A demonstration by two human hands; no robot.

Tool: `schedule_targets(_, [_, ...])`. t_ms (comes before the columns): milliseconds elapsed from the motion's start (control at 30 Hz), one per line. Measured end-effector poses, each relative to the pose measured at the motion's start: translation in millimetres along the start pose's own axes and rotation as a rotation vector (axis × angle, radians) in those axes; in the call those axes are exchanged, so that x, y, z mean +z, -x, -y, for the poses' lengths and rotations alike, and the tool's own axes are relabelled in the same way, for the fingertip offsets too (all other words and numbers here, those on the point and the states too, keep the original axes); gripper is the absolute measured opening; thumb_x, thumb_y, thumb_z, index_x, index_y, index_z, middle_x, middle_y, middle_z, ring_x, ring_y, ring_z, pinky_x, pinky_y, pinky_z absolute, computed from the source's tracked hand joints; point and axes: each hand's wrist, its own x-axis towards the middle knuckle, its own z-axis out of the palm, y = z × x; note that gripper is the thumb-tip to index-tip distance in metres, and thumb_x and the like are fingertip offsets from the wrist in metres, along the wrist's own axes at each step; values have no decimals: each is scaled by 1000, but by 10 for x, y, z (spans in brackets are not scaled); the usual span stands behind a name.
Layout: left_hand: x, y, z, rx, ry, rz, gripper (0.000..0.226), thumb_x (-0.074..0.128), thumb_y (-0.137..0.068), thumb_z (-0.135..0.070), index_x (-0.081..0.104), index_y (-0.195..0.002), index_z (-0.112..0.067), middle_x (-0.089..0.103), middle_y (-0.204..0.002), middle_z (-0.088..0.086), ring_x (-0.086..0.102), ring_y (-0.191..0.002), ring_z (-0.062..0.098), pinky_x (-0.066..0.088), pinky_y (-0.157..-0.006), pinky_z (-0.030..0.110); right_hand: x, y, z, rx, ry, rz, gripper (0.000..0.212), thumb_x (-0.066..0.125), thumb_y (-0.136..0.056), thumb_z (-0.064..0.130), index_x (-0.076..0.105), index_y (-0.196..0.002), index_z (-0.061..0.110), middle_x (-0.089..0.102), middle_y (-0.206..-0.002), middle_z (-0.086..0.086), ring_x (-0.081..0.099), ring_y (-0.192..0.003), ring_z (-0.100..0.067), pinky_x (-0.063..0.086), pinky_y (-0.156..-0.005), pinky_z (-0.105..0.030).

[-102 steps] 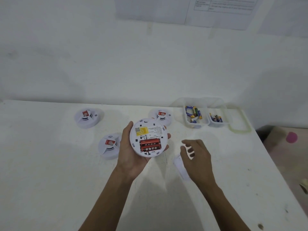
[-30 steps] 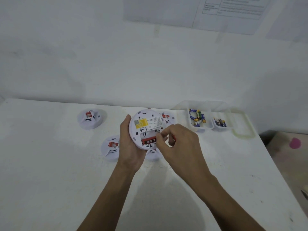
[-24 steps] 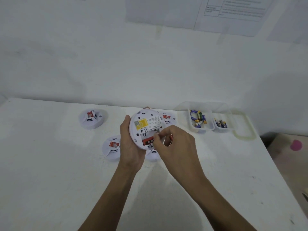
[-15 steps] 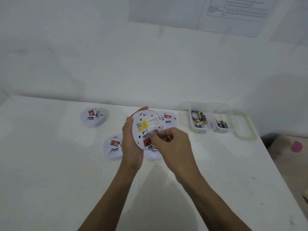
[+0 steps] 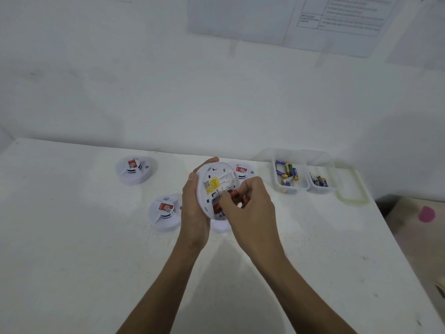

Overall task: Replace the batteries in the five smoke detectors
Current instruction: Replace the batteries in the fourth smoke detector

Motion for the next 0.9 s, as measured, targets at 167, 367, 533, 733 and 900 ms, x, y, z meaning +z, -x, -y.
schedule_targets(167, [64,-13,33,-38,70,-5,37,33,-92,-48,60,-110,-29,73,-100,-9,68,-97,12,55,-76,25,-61,-12,-27,-68,-84,-21,19,64,-86,15,46,-87,17,56,-77,8,53,-68,8,43,-54,-8])
schedule_targets(367, [207,-10,111,-91,123,-7,44,32,-94,-47,60,-116,-22,67,-110,4,62,-107,20,53,-85,36,-431,-157,-124,-90,-125,32,16,60,-85,8,47,-88,16,66,-75,-4,56,-57,0,39,-50,-10])
schedule_targets(533, [366,-11,289,-156,173,-13,48,22,-98,-42,62,-114,-21,70,-106,-1,64,-102,15,54,-83,34,-872,-412,-280,-41,-50,90,12,56,-87,7,48,-90,15,65,-76,-13,52,-48,3,36,-49,-22])
schedule_targets(733, [670,10,503,-275,265,-52,53,27,-96,-49,62,-122,-19,67,-119,8,56,-119,31,40,-104,52,-1394,-980,-685,43,42,84,10,56,-86,8,51,-94,14,66,-72,-11,52,-50,-3,41,-48,-29])
schedule_targets(900, [955,-16,637,-268,286,-74,56,36,-93,-51,53,-134,-17,59,-132,13,50,-127,36,33,-107,61,-1733,-1628,-1153,155,120,133,14,55,-87,7,49,-100,12,66,-73,-11,54,-59,-18,47,-51,-29])
